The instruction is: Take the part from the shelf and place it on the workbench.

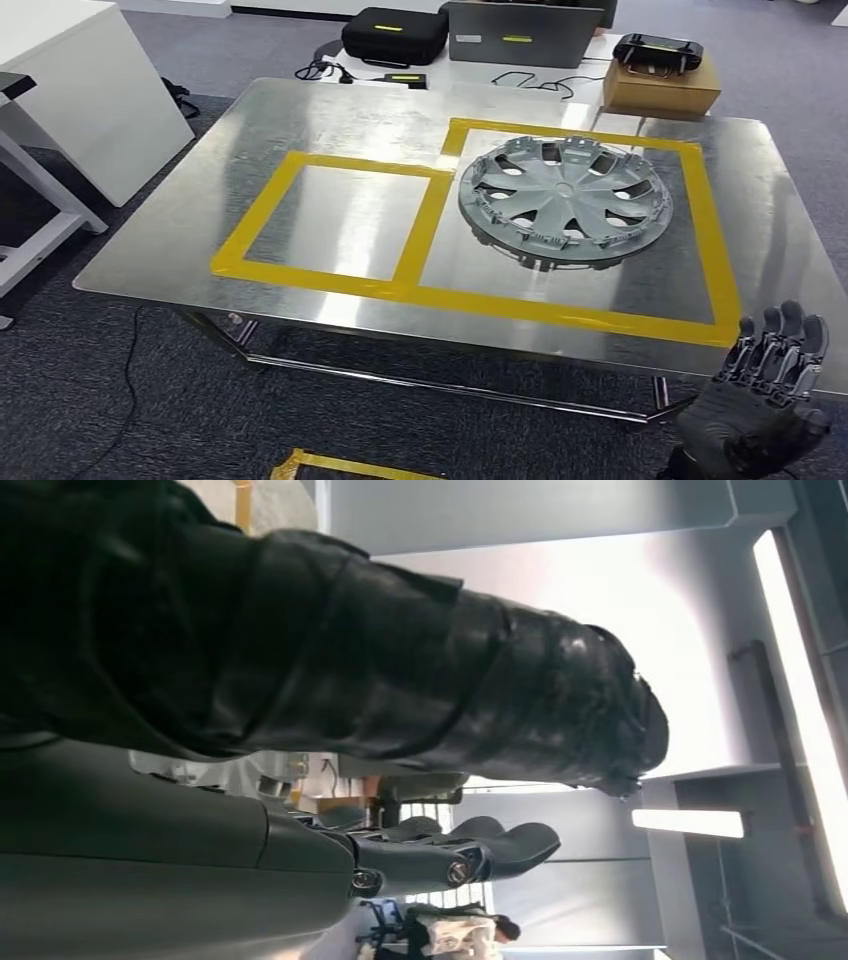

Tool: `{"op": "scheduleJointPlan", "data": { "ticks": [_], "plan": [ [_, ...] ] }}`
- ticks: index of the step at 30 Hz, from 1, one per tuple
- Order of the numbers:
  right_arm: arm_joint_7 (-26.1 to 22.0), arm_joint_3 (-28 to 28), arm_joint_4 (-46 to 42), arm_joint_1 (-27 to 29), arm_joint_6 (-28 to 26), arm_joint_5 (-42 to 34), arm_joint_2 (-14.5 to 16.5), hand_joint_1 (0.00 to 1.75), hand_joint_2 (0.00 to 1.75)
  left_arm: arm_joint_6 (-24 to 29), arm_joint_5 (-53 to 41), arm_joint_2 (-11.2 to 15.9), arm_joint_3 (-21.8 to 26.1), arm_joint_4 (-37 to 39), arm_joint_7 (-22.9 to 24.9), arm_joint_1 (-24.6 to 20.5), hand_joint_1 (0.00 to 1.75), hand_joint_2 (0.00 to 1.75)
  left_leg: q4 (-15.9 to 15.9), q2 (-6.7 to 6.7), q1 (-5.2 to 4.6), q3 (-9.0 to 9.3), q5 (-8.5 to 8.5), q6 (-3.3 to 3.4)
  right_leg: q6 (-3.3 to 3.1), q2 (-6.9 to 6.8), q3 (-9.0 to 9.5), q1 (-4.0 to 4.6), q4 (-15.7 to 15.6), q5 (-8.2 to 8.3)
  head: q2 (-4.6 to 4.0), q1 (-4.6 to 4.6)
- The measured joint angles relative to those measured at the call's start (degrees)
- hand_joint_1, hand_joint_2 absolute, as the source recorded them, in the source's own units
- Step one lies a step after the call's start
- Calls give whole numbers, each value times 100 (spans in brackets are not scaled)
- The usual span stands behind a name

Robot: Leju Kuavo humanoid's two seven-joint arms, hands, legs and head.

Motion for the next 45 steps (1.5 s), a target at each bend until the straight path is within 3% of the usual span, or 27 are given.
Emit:
{"op": "scheduleJointPlan", "data": {
  "ticks": [2, 4, 5, 8, 9, 11, 13, 17, 18, 19, 21, 22, 24, 25, 27, 29, 30, 31, 32, 34, 36, 37, 39, 40, 41, 44, 45],
  "plan": [
    [0, 0, -1, 2, 1, 3, 0, 0, 0, -11, -6, -2, 3, 0, 0, -1, 0, 0, 56, -3, -10, -115, 63, -17, -39, 3, 485, 14, -579, 319, 0, 1],
    [0, -1, -2, -6, 3, 5, 1, 0, 0, -14, -6, -5, 5, 0, 0, -3, 0, 0, 124, -9, -22, -193, 114, -61, -92, 15, 1059, 41, -1429, 429, 0, 1],
    [-1, -1, -2, -7, 3, 5, 2, 0, 0, -14, -7, -7, 6, 0, 0, -4, 0, 0, 147, -10, -24, -214, 145, -92, -113, 22, 1204, 55, -1692, 413, 0, 2],
    [-1, -4, -2, -1, 4, 12, 9, 0, 0, -10, -15, -2, 11, -1, -1, -1, 0, 0, 171, -15, -4, -252, 225, -195, -190, 11, 1175, 74, -1821, 434, 0, 4],
    [1, -4, -2, -4, 4, 18, 14, 0, 0, -10, -19, 2, 14, -1, -1, 2, 0, 0, 226, -16, 3, -283, 151, -230, -229, -3, 1138, 65, -1828, 481, 0, 1],
    [1, -3, -1, -7, -10, 43, 28, 0, 0, -9, -25, 9, 26, -2, -2, 7, 0, 0, 583, -17, 22, -403, -259, -291, -301, -36, 1035, 41, -1846, 590, 0, -30],
    [0, -2, 0, -2, -30, 63, 35, 0, 0, -9, -27, 9, 37, -2, -2, 10, 0, 0, 937, -13, 37, -499, -625, -324, -326, -45, 967, 43, -1843, 646, 0, -65],
    [0, -2, 4, 0, -65, 77, 35, 0, 0, -9, -33, 11, 50, -2, -2, 8, 0, 0, 1239, -13, 46, -558, -821, -338, -325, -54, 918, 47, -1837, 684, 0, -67],
    [0, -5, 33, 3, -143, 100, 35, 0, 0, -10, -44, 13, 62, -2, -3, 7, 0, 0, 1359, -12, 50, -490, -794, -341, -321, -66, 839, 51, -1807, 737, 0, -66],
    [0, -22, 109, 17, -246, 145, 35, 0, 0, -11, -58, 16, 78, -4, -5, 2, 0, 0, 1129, -13, 50, -209, -725, -322, -302, -78, 714, 58, -1750, 809, 0, -66],
    [1, -107, 323, 46, -419, 254, 37, 0, 0, -13, -97, 19, 106, -8, -13, -6, 0, 0, 397, -16, 33, 418, -489, -265, -238, -99, 469, 75, -1627, 961, 0, -62],
    [7, -177, 445, 59, -435, 313, 43, 0, 0, -13, -114, 20, 115, -10, -15, -9, 0, 0, 9, -18, 20, 632, -456, -233, -201, -102, 401, 80, -1595, 1013, 0, -62],
    [68, -366, 696, 63, -375, 467, 80, 0, 0, -16, -151, 19, 131, -11, -17, -2, 0, 0, -56, -12, 18, 584, -415, -168, -135, -102, 356, 78, -1590, 1086, 0, -60],
    [127, -500, 864, 61, -312, 587, 109, 0, 0, -21, -169, 18, 143, -11, -17, -1, 0, 0, -73, 0, 26, 534, -366, -119, -103, -86, 320, 74, -1557, 1036, 0, -59],
    [280, -831, 1280, 36, -136, 905, 174, 0, 0, -37, -208, 15, 178, -15, -20, -9, 0, 0, -102, 26, 43, 401, -240, -19, -56, -38, 186, 66, -1246, 641, 0, -32],
    [375, -1243, 1883, -67, 16, 1310, 227, 0, 0, -64, -256, 12, 208, -17, -23, -17, 0, 0, -92, 35, 27, 230, -111, 21, -28, -6, 25, 58, -580, 89, 0, 3],
    [375, -1472, 2250, -154, 66, 1503, 246, 0, 0, -80, -283, 9, 220, -17, -24, -16, 0, 0, -80, 36, 18, 135, -41, 23, -19, -2, -5, 55, -265, -29, 0, 11],
    [342, -1721, 2669, -258, 103, 1675, 258, 0, 0, -92, -304, 5, 231, -17, -24, -16, 0, 0, -60, 36, 11, 35, 26, 23, -13, -1, 22, 54, -71, 1, 0, 14],
    [287, -1972, 3094, -374, 133, 1814, 267, 0, 0, -100, -327, 1, 240, -17, -24, -16, 0, 0, -32, 36, 7, -61, 84, 17, -12, 0, 131, 54, -60, 160, 0, 13],
    [145, -2490, 3978, -643, 192, 2056, 269, 0, 0, -103, -364, -7, 253, -17, -24, -18, 0, 0, 50, 35, 6, -236, 176, -12, -30, 1, 625, 54, -619, 493, 0, 16],
    [49, -2944, 4714, -897, 239, 2246, 269, 0, 0, -103, -386, -12, 258, -18, -24, -24, 0, 0, 141, 33, -10, -357, 256, -64, -75, 5, 1203, 64, -1479, 459, 0, 21],
    [28, -3125, 5006, -997, 264, 2302, 269, 0, 0, -103, -391, -13, 261, -19, -24, -25, 0, 0, 165, 33, -13, -388, 302, -95, -102, 8, 1350, 74, -1754, 374, 0, 25],
    [11, -3407, 5487, -1131, 344, 2333, 274, 0, 0, -103, -399, -11, 275, -23, -24, -17, 0, 0, 170, 32, -8, -425, 392, -163, -168, 4, 1341, 86, -1885, 355, 0, 29],
    [9, -3531, 5690, -1181, 430, 2318, 284, 0, 0, -103, -410, -11, 287, -25, -23, -8, 0, 0, 192, 28, 3, -446, 357, -202, -207, -8, 1294, 82, -1882, 404, 0, 34],
    [9, -3648, 5851, -1222, 543, 2290, 307, 0, 0, -103, -422, -11, 301, -27, -23, 2, 0, 0, 285, 24, 12, -480, 210, -243, -254, -22, 1241, 76, -1882, 460, 0, 29],
    [7, -3918, 6151, -1335, 807, 2221, 415, 0, 0, -103, -452, -11, 344, -33, -20, 17, 0, 0, 1165, 20, 34, -667, -644, -338, -336, -48, 1029, 73, -1873, 648, 0, -3],
    [7, -3978, 6220, -1363, 839, 2219, 444, 0, 0, -103, -456, -11, 354, -35, -20, 14, 0, 0, 1519, 20, 38, -711, -819, -353, -337, -57, 958, 78, -1859, 707, 0, -8]
  ]
}}
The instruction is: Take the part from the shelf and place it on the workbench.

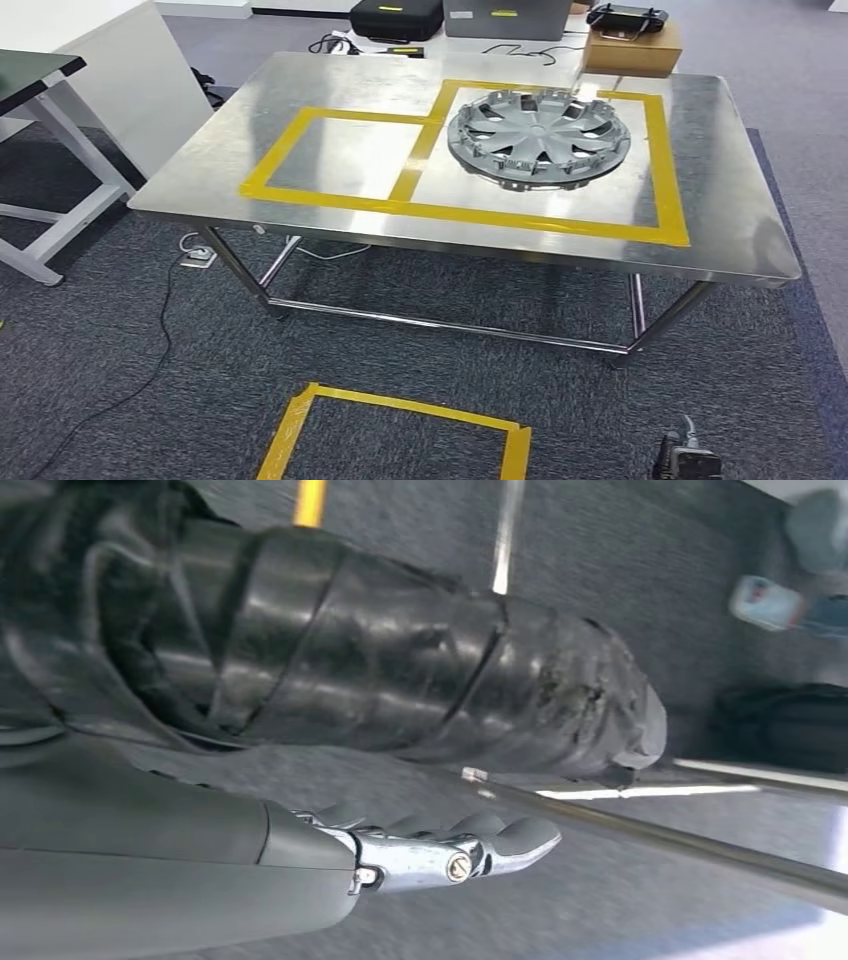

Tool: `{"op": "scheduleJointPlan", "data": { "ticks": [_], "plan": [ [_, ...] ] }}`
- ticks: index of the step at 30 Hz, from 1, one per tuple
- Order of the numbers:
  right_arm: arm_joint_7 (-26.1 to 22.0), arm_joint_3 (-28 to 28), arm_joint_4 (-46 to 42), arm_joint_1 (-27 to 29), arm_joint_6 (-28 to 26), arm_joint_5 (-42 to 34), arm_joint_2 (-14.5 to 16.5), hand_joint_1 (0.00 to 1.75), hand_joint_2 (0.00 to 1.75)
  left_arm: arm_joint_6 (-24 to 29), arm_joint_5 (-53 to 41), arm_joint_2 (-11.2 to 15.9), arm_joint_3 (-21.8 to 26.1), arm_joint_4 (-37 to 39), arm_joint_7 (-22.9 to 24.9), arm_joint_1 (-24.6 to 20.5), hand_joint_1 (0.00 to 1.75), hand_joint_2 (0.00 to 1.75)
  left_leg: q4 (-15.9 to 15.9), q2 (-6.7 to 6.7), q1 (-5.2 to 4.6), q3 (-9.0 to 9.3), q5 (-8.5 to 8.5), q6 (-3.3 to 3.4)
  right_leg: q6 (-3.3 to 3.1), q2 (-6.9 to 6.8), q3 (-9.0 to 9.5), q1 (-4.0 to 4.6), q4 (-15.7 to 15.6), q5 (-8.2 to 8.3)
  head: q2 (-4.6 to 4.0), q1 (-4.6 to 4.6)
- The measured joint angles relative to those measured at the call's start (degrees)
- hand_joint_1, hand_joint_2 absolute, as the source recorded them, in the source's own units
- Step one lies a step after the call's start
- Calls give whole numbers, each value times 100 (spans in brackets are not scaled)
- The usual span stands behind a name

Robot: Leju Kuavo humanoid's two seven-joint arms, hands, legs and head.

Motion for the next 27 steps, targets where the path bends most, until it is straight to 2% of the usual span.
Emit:
{"op": "scheduleJointPlan", "data": {
  "ticks": [1, 2, 3, 4, 6, 7, 8, 10, 11, 12, 13, 14, 15, 16, 17, 18, 19, 20, 21, 22, 23, 25, 26, 27],
  "plan": [
    [0, -52, 56, -24, 30, 3, 26, 0, 0, 0, -6, 0, 5, -1, 1, -5, 0, 0, 238, 0, 2, 13, -35, -7, 2, -10, -78, 4, 24, 55, 0, 0],
    [0, -91, 91, -41, 70, 3, 54, 0, 0, 0, -15, 0, 11, -2, 2, -8, 0, 0, 283, 0, 4, 108, 60, -5, 6, -20, -161, 7, 62, 104, 0, -1],
    [-2, -115, 108, -54, 125, -15, 87, 0, 0, 0, -25, 0, 17, -3, 4, -10, 0, 0, 109, 0, 4, 302, 225, 7, 14, -26, -243, 9, 107, 146, 0, -1],
    [-3, -123, 107, -61, 201, -68, 127, 0, 0, 0, -35, 0, 24, -3, 6, -12, 0, 0, -246, -2, 3, 577, 381, 30, 26, -26, -327, 9, 156, 180, 0, -1],
    [-7, -51, 46, -47, 410, -342, 221, 0, 0, 4, -44, -6, 38, -5, 2, -23, 0, 0, -1077, -7, -15, 1116, 463, 100, 67, -26, -459, 22, 244, 238, 0, 1],
    [-8, 32, -6, -33, 511, -525, 255, 0, 0, 19, -44, -19, 45, -7, -3, -31, 0, 0, -1342, -9, -30, 1256, 434, 137, 95, -28, -507, 24, 269, 276, 0, 1],
    [-8, 145, -62, -17, 587, -699, 277, 0, 0, 51, -41, -35, 55, -8, -6, -37, 0, 0, -1473, -10, -45, 1299, 402, 167, 127, -31, -550, 25, 281, 322, 0, 1],
    [-9, 393, -127, 10, 639, -955, 284, 0, 0, 141, -34, -86, 82, -9, -6, -44, 0, 0, -1536, 4, -40, 1200, 469, 237, 197, -23, -629, 20, 292, 386, 0, 0],
    [-9, 502, -134, 24, 639, -1039, 283, 0, 0, 178, -32, -112, 101, -10, -3, -50, 0, 0, -1560, 13, -29, 1133, 526, 277, 227, -9, -691, 19, 349, 299, 0, 6],
    [-8, 599, -127, 33, 635, -1104, 281, 0, 0, 198, -32, -135, 120, -11, -1, -55, 0, 0, -1579, 23, -16, 1054, 598, 318, 253, 10, -770, 17, 500, 108, 0, 21],
    [-8, 688, -120, 37, 625, -1150, 279, 0, 0, 206, -36, -154, 136, -12, 1, -61, 0, 0, -1587, 32, -13, 976, 668, 344, 272, 30, -866, 8, 771, -179, 0, 37],
    [-7, 781, -114, 37, 605, -1178, 276, 0, 0, 205, -44, -167, 148, -13, 2, -62, 0, 0, -1586, 33, -19, 887, 738, 361, 287, 43, -965, 5, 1133, -474, 0, 56],
    [-7, 876, -108, 35, 578, -1198, 272, 0, 0, 204, -54, -174, 157, -13, 3, -62, 0, 0, -1581, 38, -28, 797, 809, 366, 298, 51, -1033, 2, 1510, -683, 0, 71],
    [-7, 969, -101, 34, 550, -1211, 267, 0, 0, 203, -69, -180, 166, -13, 3, -62, 0, 0, -1575, 45, -38, 706, 879, 366, 303, 53, -1047, 3, 1795, -752, 0, 76],
    [-7, 1050, -91, 33, 523, -1217, 261, 0, 0, 203, -81, -181, 175, -14, 4, -64, 0, 0, -1567, 51, -47, 616, 945, 363, 300, 54, -979, 4, 1907, -671, 0, 78],
    [-7, 1121, -81, 32, 498, -1216, 256, 0, 0, 203, -92, -183, 182, -14, 6, -65, 0, 0, -1554, 56, -54, 530, 1007, 357, 289, 54, -812, 5, 1809, -492, 0, 79],
    [-7, 1186, -72, 27, 460, -1208, 251, 0, 0, 203, -100, -185, 187, -15, 7, -66, 0, 0, -1537, 56, -60, 454, 1065, 347, 272, 55, -543, 7, 1509, -308, 0, 79],
    [-7, 1249, -67, 20, 399, -1199, 246, 0, 0, 200, -107, -187, 190, -15, 9, -68, 0, 0, -1511, 54, -68, 387, 1117, 330, 248, 58, -196, 12, 1055, -216, 0, 80],
    [-7, 1321, -66, 13, 315, -1190, 241, 0, 0, 197, -118, -189, 191, -15, 10, -69, 0, 0, -1483, 53, -76, 333, 1169, 309, 223, 61, 153, 21, 554, -221, 0, 80],
    [-7, 1406, -66, 9, 211, -1185, 236, 0, 0, 190, -132, -188, 192, -15, 10, -70, 0, 0, -1463, 52, -81, 297, 1225, 286, 200, 66, 386, 32, 169, -279, 0, 79],
    [-9, 1500, -67, 13, 109, -1190, 231, 0, 0, 182, -146, -185, 193, -15, 10, -70, 0, 0, -1454, 54, -80, 269, 1281, 261, 179, 72, 511, 46, -68, -344, 0, 82],
    [-16, 1676, -68, 40, -8, -1253, 223, 0, 0, 173, -164, -180, 196, -16, 9, -68, 0, 0, -1456, 49, -68, 226, 1361, 203, 124, 67, 447, 49, -143, -308, 0, 89],
    [-20, 1741, -67, 50, -13, -1307, 222, 0, 0, 172, -170, -178, 201, -16, 9, -64, 0, 0, -1408, 38, -61, 191, 1281, 169, 81, 62, 393, 40, -137, -253, 0, 90],
    [-24, 1791, -66, 55, 0, -1356, 222, 0, 0, 171, -175, -179, 208, -17, 9, -57, 0, 0, -1267, 26, -54, 140, 1095, 134, 35, 55, 327, 27, -131, -191, 0, 76]
  ]
}}
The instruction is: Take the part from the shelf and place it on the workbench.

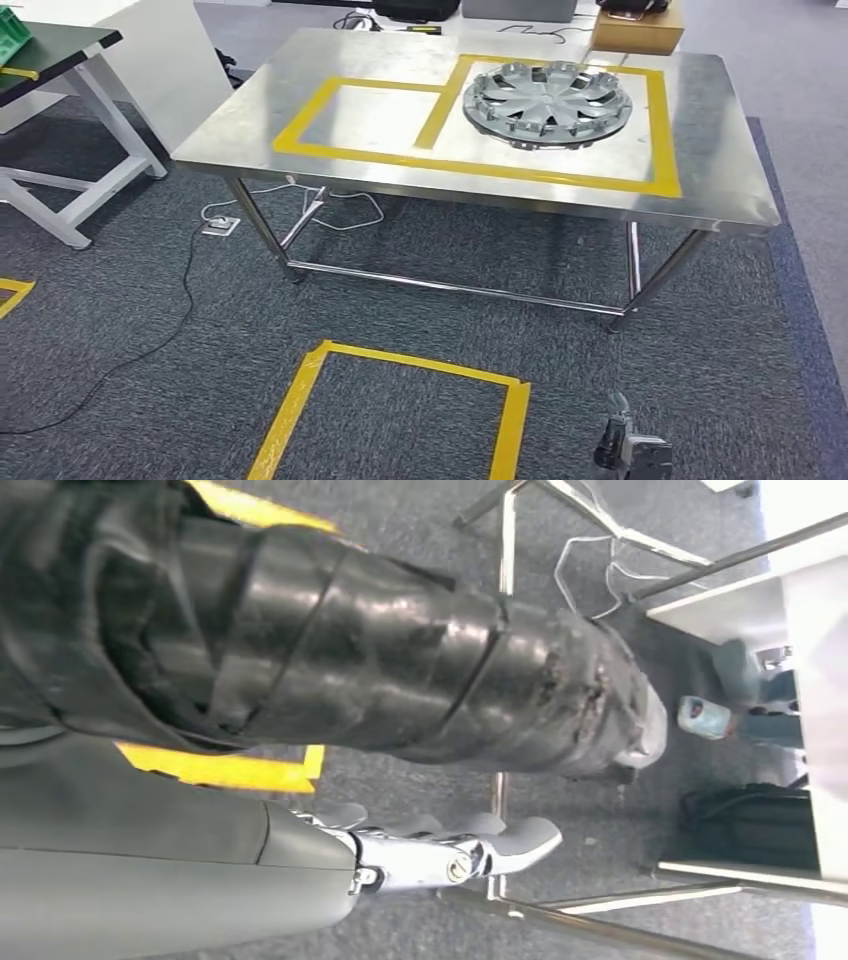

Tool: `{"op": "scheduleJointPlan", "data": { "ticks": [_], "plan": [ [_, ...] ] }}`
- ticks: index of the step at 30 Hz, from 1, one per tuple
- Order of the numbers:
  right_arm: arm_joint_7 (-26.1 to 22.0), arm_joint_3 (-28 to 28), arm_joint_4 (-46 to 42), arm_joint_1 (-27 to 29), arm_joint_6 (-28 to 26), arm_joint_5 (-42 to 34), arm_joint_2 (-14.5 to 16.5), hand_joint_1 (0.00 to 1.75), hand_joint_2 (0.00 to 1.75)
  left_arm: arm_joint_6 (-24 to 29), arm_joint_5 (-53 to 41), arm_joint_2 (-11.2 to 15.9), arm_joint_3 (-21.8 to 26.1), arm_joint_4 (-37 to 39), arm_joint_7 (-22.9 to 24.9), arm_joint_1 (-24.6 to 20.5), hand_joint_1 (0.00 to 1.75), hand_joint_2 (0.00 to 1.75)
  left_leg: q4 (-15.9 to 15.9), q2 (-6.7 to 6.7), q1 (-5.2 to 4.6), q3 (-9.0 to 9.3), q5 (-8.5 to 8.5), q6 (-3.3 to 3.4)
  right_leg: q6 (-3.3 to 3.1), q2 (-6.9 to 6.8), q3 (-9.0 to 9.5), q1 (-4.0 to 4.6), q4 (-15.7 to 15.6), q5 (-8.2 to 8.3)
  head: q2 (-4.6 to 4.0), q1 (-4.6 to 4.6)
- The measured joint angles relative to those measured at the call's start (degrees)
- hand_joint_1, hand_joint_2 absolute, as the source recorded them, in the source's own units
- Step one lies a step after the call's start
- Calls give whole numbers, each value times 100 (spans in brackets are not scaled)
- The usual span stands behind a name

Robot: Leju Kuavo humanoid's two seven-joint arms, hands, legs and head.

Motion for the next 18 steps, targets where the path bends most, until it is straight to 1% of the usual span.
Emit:
{"op": "scheduleJointPlan", "data": {
  "ticks": [1, 2, 3, 4, 5, 6, 7, 8, 9, 10, 11, 12, 13, 14, 15, 16, 18],
  "plan": [
    [-4, 38, 2, -2, 15, -35, 1, 0, 0, -1, -4, -1, 8, -1, 0, 5, 0, 0, 260, -10, 13, -73, -278, -32, -35, -6, -70, -11, 14, 58, 0, -17],
    [-6, 66, 4, -4, 17, -45, 1, 0, 0, -1, -8, -2, 13, -1, 0, 8, 0, 0, 634, -14, 26, -158, -593, -61, -59, -3, -133, -8, 43, 110, 0, -40],
    [-8, 88, 7, -5, 13, -45, 0, 0, 0, -1, -10, -3, 17, -1, 0, 8, 0, 0, 1044, -14, 40, -234, -839, -83, -65, -4, -204, -5, 79, 156, 0, -57],
    [-9, 104, 10, -5, 9, -45, -1, 0, 0, -1, -12, -3, 19, -1, 0, 6, 0, 0, 1373, -14, 51, -269, -964, -101, -62, -4, -287, -4, 125, 199, 0, -61],
    [-9, 117, 15, -5, 7, -45, -2, 0, 0, -1, -16, -3, 20, -1, 0, 4, 0, 0, 1535, -14, 59, -232, -966, -110, -55, 2, -375, -4, 178, 238, 0, -62],
    [-9, 131, 19, -5, 6, -46, -3, 0, 0, -1, -20, -3, 21, -1, 0, 4, 0, 0, 1458, -17, 65, -90, -864, -111, -44, 16, -477, -6, 233, 268, 0, -63],
    [-9, 145, 21, -6, 4, -46, -4, 0, 0, -1, -22, -1, 22, -2, 0, 4, 0, 0, 1159, -32, 71, 146, -715, -102, -30, 37, -562, -9, 287, 292, 0, -65],
    [-9, 162, 23, -8, 1, -45, -4, 0, 0, -1, -24, 1, 22, -3, -1, 5, 0, 0, 747, -81, 76, 419, -620, -80, -13, 59, -638, -13, 335, 310, 0, -64],
    [-9, 183, 23, -14, -9, -43, -4, 0, 0, -1, -24, 1, 25, -4, -2, 6, 0, 0, 343, -139, 77, 663, -569, -57, 13, 82, -706, -11, 379, 328, 0, -63],
    [-9, 206, 23, -20, -25, -41, -5, 0, 0, -1, -23, 0, 31, -4, -4, 8, 0, 0, 55, -192, 73, 822, -564, -35, 45, 100, -759, -12, 412, 358, 0, -63],
    [-10, 230, 23, -25, -43, -39, -7, 0, 0, -1, -21, -1, 43, -5, -5, 14, 0, 0, -92, -228, 65, 890, -584, -14, 80, 118, -806, -16, 427, 395, 0, -64],
    [-10, 250, 24, -29, -62, -38, -9, 0, 0, -1, -20, -2, 58, -5, -6, 19, 0, 0, -138, -221, 55, 895, -569, 5, 118, 142, -837, -18, 429, 439, 0, -68],
    [-11, 267, 26, -29, -75, -39, -13, 0, 0, -4, -22, -2, 71, -5, -4, 23, 0, 0, -163, -187, 59, 875, -537, 38, 153, 163, -860, -23, 427, 465, 0, -70],
    [-11, 280, 28, -30, -85, -40, -18, 0, 0, -19, -30, 4, 81, -7, 2, 21, 0, 0, -187, -146, 67, 851, -493, 80, 186, 162, -893, -23, 448, 424, 0, -68],
    [-11, 300, 31, -34, -96, -40, -23, 0, 0, -48, -41, 15, 85, -10, 9, 18, 0, 0, -211, -102, 77, 815, -446, 128, 216, 146, -953, -22, 558, 291, 0, -49],
    [-11, 325, 34, -40, -110, -41, -28, 0, 0, -92, -52, 34, 86, -15, 17, 14, 0, 0, -228, -56, 87, 767, -398, 170, 243, 119, -1041, -22, 790, 69, 0, -23],
    [-11, 386, 45, -53, -149, -42, -37, 0, 0, -181, -66, 85, 89, -29, 27, 15, 0, 0, -207, 27, 77, 639, -314, 214, 287, 74, -1262, -30, 1525, -443, 0, 20]
  ]
}}
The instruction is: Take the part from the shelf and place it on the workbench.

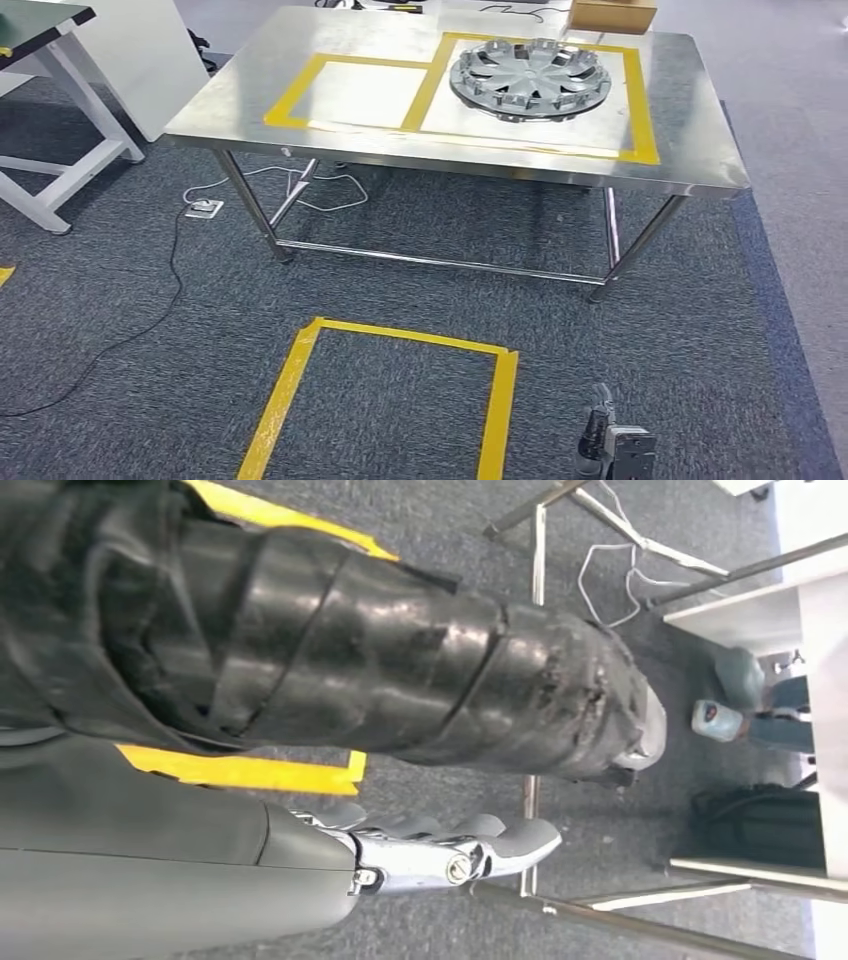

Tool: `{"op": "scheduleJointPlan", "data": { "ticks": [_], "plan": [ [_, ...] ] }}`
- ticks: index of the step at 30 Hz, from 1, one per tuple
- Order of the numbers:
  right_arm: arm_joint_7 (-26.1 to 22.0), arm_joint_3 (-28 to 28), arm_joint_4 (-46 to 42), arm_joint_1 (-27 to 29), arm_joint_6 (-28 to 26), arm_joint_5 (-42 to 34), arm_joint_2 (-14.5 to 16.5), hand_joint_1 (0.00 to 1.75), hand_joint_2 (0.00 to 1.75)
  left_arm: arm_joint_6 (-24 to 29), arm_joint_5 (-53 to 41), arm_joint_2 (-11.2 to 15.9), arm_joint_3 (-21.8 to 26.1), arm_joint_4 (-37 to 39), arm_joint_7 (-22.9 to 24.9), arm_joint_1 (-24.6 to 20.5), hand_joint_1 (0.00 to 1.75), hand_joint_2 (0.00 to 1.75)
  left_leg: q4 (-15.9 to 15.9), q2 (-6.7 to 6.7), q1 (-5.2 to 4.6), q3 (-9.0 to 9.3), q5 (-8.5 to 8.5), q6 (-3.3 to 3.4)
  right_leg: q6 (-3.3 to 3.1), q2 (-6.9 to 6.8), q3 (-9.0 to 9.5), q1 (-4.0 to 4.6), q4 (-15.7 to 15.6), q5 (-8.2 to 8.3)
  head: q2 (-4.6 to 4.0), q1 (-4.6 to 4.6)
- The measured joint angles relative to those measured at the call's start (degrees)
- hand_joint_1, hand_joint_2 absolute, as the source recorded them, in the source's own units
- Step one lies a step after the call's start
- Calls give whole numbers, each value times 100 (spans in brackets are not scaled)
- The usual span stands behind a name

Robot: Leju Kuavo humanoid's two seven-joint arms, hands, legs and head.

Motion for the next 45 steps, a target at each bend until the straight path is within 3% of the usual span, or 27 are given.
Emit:
{"op": "scheduleJointPlan", "data": {
  "ticks": [1, 3, 4, 6, 7, 9, 11, 12, 14, 16, 18, 20, 22, 23, 26, 28, 30, 31, 32, 34, 36, 38, 39, 40, 42, 43, 45],
  "plan": [
    [1, 26, 8, -4, -17, -2, -4, 0, 0, -28, -2, 22, 1, -8, 2, 2, 0, 0, 17, 43, -5, -70, 42, 3, 16, -5, -68, -3, 342, -144, 0, 5],
    [1, 68, 25, -11, -36, -12, -10, 0, 0, -44, 4, 48, 5, -21, 2, 2, 0, 0, 55, 123, -10, -209, 124, -3, 31, -17, 41, -5, 516, -39, 0, 6],
    [1, 85, 32, -15, -39, -24, -12, 0, 0, -29, 17, 48, 11, -24, -1, -1, 0, 0, 74, 156, -11, -275, 164, -13, 28, -41, 253, -4, 283, 150, 0, 6],
    [1, 116, 39, -28, -42, -48, -16, 0, 0, 38, 51, 19, 25, -26, -10, -15, 0, 0, 119, 204, -21, -382, 240, -53, 2, -173, 850, 7, -574, 402, 0, 10],
    [-1, 128, 39, -40, -45, -55, -19, 0, 0, 74, 62, -3, 31, -27, -16, -19, 0, 0, 137, 225, -28, -416, 281, -82, -25, -238, 1106, 19, -979, 403, 0, 12],
    [-2, 146, 42, -59, -54, -62, -24, 0, 0, 108, 61, -40, 38, -27, -23, -24, 0, 0, 143, 284, -32, -451, 379, -142, -87, -273, 1290, 53, -1378, 336, 0, 21],
    [-2, 160, 50, -64, -67, -68, -28, 0, 0, 91, 28, -38, 39, -28, -15, -26, 0, 0, 141, 295, -13, -477, 407, -216, -175, -221, 1195, 52, -1404, 423, 0, 27],
    [-1, 169, 55, -67, -73, -76, -28, 0, 0, 68, 11, -23, 39, -28, -8, -21, 0, 0, 209, 236, -3, -503, 283, -257, -231, -200, 1138, 42, -1407, 488, 0, 24],
    [0, 204, 65, -79, -87, -92, -28, 0, 0, 8, -6, 25, 39, -31, 8, -1, 0, 0, 683, 66, 15, -606, -274, -324, -322, -151, 987, 23, -1408, 632, 0, -2],
    [1, 229, 73, -85, -96, -99, -28, 0, 0, -30, -15, 64, 40, -31, 10, 10, 0, 0, 1430, -10, 21, -717, -774, -350, -348, -86, 822, 28, -1371, 775, 0, -20],
    [1, 237, 83, -86, -105, -103, -28, 0, 0, -35, -21, 92, 39, -31, 10, 4, 0, 0, 1770, -23, 22, -638, -738, -351, -333, -17, 609, 29, -1288, 906, 0, -22],
    [1, 246, 90, -88, -116, -108, -28, 0, 0, -35, -27, 105, 38, -32, 10, 1, 0, 0, 1311, -85, 26, -204, -411, -326, -297, 69, 361, 21, -1173, 1007, 0, -23],
    [-1, 267, 92, -96, -127, -114, -28, 0, 0, -35, -32, 116, 38, -35, 10, -3, 0, 0, 466, -254, 28, 363, -385, -275, -240, 156, 174, 24, -1069, 1098, 0, -22],
    [-2, 277, 92, -100, -130, -116, -29, 0, 0, -36, -34, 121, 38, -36, 10, -4, 0, 0, 175, -320, 23, 529, -439, -250, -208, 192, 123, 24, -1044, 1152, 0, -19],
    [-3, 284, 100, -96, -138, -120, -38, 0, 0, -40, -43, 122, 39, -38, 11, -6, 0, 0, -7, -252, 2, 501, -401, -158, -118, 280, 34, 9, -1057, 1305, 0, -21],
    [-2, 282, 110, -91, -145, -124, -47, 0, 0, -50, -45, 122, 39, -40, 12, -10, 0, 0, -29, -126, 20, 342, -255, -62, -69, 205, -94, 7, -866, 1010, 0, 9],
    [0, 287, 115, -95, -146, -127, -51, 0, 0, -64, -45, 126, 40, -42, 13, -5, 0, 0, -34, -9, 25, 149, -99, -11, -21, 50, -247, -6, -271, 365, 0, 54],
    [1, 288, 117, -97, -146, -128, -51, 0, 0, -69, -46, 128, 40, -42, 13, -1, 0, 0, -28, 52, 22, 48, -19, -8, 6, 11, -298, -16, 107, 128, 0, 67],
    [1, 288, 121, -98, -146, -129, -52, 0, 0, -72, -46, 131, 40, -43, 13, 0, 0, 0, -20, 113, 21, -54, 61, -12, 29, -8, -296, -27, 424, 49, 0, 69],
    [1, 286, 129, -99, -146, -131, -52, 0, 0, -73, -46, 135, 40, -44, 13, -4, 0, 0, 13, 231, 24, -276, 213, -40, 61, -31, -86, -48, 619, 325, 0, 72],
    [0, 287, 133, -106, -148, -136, -52, 0, 0, -73, -48, 136, 40, -44, 13, -11, 0, 0, 63, 324, 26, -462, 337, -88, 72, -148, 509, -61, 31, 592, 0, 73],
    [-2, 302, 134, -139, -152, -144, -52, 0, 0, -74, -51, 134, 40, -45, 10, -20, 0, 0, 111, 389, 22, -557, 455, -155, 32, -304, 1224, -46, -965, 409, 0, 71],
    [-3, 311, 135, -156, -155, -148, -54, 0, 0, -75, -55, 134, 40, -46, 10, -27, 0, 0, 116, 424, 24, -572, 522, -192, -6, -337, 1424, -29, -1302, 284, 0, 72],
    [-3, 317, 137, -167, -157, -148, -55, 0, 0, -76, -57, 133, 40, -46, 9, -29, 0, 0, 104, 463, 34, -581, 594, -229, -55, -319, 1478, -10, -1466, 238, 0, 74],
    [-1, 320, 146, -158, -168, -153, -58, 0, 0, -79, -62, 140, 40, -46, 9, -30, 0, 0, 99, 432, 65, -616, 599, -310, -160, -255, 1345, -10, -1465, 339, 0, 75],
    [2, 320, 152, -154, -175, -158, -59, 0, 0, -81, -62, 145, 40, -47, 8, -20, 0, 0, 204, 332, 76, -653, 415, -346, -218, -227, 1258, -17, -1463, 421, 0, 69],
    [2, 331, 160, -158, -184, -165, -59, 0, 0, -86, -63, 154, 40, -48, 8, 8, 0, 0, 764, 83, 83, -755, -238, -388, -298, -156, 1058, -12, -1455, 595, 0, 32]
  ]
}}
